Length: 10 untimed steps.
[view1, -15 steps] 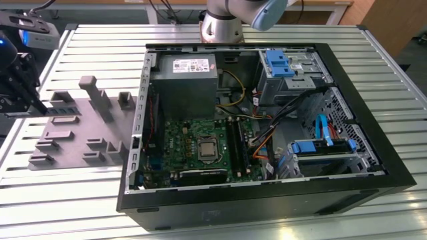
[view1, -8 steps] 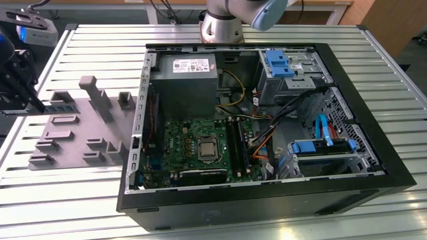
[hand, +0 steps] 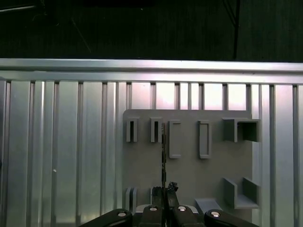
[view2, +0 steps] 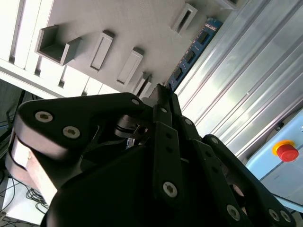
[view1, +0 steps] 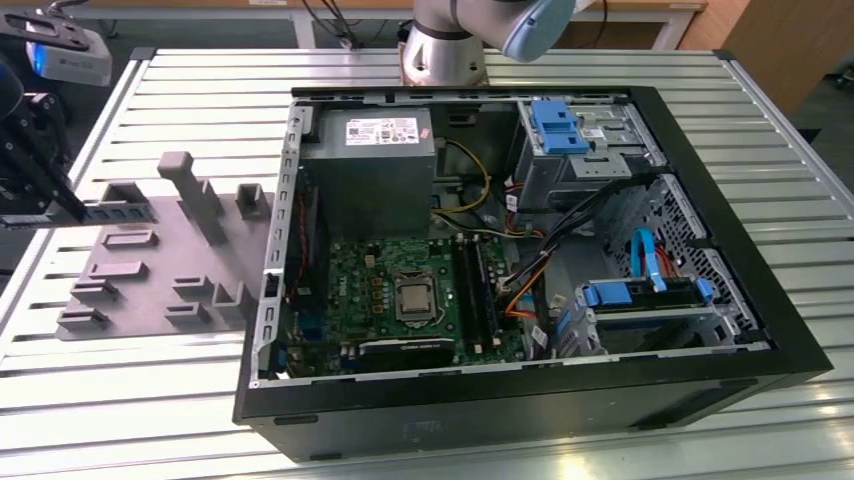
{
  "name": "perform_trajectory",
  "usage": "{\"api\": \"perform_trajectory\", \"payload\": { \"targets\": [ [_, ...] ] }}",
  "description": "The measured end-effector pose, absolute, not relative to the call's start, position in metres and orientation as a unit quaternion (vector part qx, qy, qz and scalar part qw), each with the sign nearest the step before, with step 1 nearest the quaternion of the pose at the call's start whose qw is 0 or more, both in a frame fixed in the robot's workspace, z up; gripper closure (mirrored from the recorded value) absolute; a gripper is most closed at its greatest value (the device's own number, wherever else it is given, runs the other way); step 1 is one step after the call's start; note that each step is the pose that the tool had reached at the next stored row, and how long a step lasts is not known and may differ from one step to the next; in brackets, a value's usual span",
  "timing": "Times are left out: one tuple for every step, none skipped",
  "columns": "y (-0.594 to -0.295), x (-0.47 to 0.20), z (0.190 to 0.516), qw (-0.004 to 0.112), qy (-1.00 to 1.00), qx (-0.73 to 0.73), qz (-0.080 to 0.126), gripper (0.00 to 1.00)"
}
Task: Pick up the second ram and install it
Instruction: 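Pick up the second ram and move it above second insertion slot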
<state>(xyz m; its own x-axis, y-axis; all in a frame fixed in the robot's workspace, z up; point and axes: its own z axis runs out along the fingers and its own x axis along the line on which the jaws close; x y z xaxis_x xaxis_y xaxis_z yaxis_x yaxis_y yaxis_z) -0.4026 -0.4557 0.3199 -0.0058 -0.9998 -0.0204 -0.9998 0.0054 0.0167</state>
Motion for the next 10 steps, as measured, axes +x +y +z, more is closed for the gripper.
{"api": "perform_trajectory", "payload": {
  "targets": [
    [-0.4557, -0.4027, 0.3206, 0.001, 0.709, -0.705, 0.013, 0.86],
    [-0.4557, -0.4027, 0.3214, 0.001, 0.709, -0.705, 0.013, 0.86],
    [-0.4557, -0.4027, 0.3222, 0.001, 0.709, -0.705, 0.013, 0.86],
    [-0.4557, -0.4027, 0.3229, 0.001, 0.709, -0.705, 0.013, 0.86],
    [-0.4557, -0.4027, 0.3237, 0.001, 0.709, -0.705, 0.013, 0.86],
    [-0.4556, -0.4027, 0.3245, 0.001, 0.709, -0.705, 0.013, 0.86],
    [-0.4556, -0.4026, 0.3253, 0.001, 0.709, -0.705, 0.013, 0.86],
    [-0.4556, -0.4027, 0.3261, 0.001, 0.709, -0.705, 0.013, 0.86],
    [-0.4556, -0.4027, 0.3269, 0.001, 0.709, -0.705, 0.013, 0.86],
    [-0.4556, -0.4026, 0.3279, 0.001, 0.709, -0.705, 0.013, 0.86]
  ]
}}
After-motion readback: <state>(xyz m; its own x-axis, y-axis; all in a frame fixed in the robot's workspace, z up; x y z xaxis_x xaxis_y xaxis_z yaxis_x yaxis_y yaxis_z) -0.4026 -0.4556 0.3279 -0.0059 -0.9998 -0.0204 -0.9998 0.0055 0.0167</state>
